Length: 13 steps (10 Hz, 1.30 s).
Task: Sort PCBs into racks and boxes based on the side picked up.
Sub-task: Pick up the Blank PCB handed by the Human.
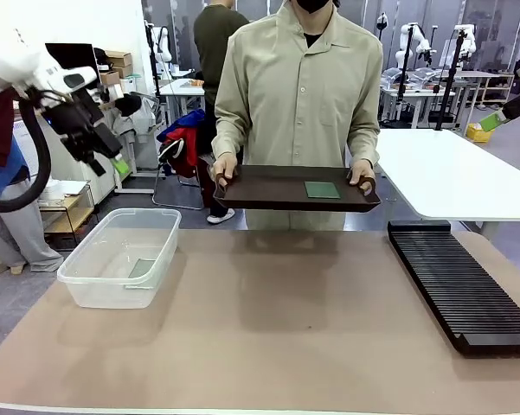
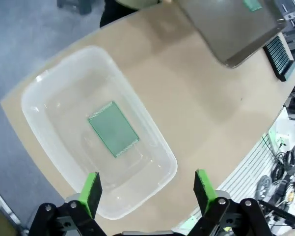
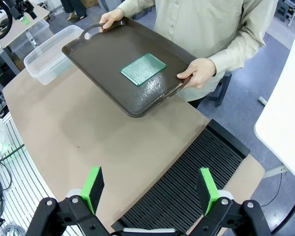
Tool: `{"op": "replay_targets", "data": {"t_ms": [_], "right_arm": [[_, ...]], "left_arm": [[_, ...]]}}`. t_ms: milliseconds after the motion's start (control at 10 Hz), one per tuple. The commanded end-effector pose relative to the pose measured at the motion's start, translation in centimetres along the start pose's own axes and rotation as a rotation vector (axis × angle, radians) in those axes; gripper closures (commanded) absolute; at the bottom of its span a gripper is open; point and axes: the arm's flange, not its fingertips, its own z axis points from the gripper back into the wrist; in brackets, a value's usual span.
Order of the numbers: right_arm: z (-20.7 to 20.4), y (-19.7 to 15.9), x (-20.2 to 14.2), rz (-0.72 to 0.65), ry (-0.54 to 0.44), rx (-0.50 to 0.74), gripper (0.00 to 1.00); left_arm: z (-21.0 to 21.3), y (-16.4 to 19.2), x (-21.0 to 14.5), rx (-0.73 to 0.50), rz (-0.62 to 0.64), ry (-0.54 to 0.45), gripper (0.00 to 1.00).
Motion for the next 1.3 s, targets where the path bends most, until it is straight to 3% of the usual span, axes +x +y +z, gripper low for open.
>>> {"op": "replay_targets", "data": {"t_ms": [0, 300, 600, 700, 800, 900, 1200], "right_arm": [[-0.1, 0.0, -0.2, 0.003, 0.003, 0.010, 0.00], [-0.1, 0.0, -0.2, 0.003, 0.003, 0.010, 0.00], [-0.1, 0.0, -0.2, 0.003, 0.003, 0.010, 0.00], [-0.1, 0.0, -0.2, 0.003, 0.003, 0.010, 0.00], [-0.1, 0.0, -0.2, 0.003, 0.003, 0.010, 0.00], [-0.1, 0.0, -0.2, 0.003, 0.003, 0.010, 0.00], [-0.1, 0.0, -0.2, 0.003, 0.003, 0.010, 0.00]], "left_arm": [[1.7, -1.6, 0.6, 0.080, -0.085, -0.111, 0.00], [3.3, -5.1, 1.2, 0.219, -0.190, -0.184, 0.00], [4.1, -6.9, 0.7, 0.223, -0.282, -0.212, 0.00], [3.9, -6.8, 0.8, 0.176, -0.263, -0.198, 0.00], [2.6, -5.2, 0.8, 0.132, -0.128, -0.157, 0.00], [4.4, -7.4, 1.7, 0.206, -0.250, -0.197, 0.00], [4.4, -7.4, 1.7, 0.206, -0.250, -0.197, 0.00]]}}
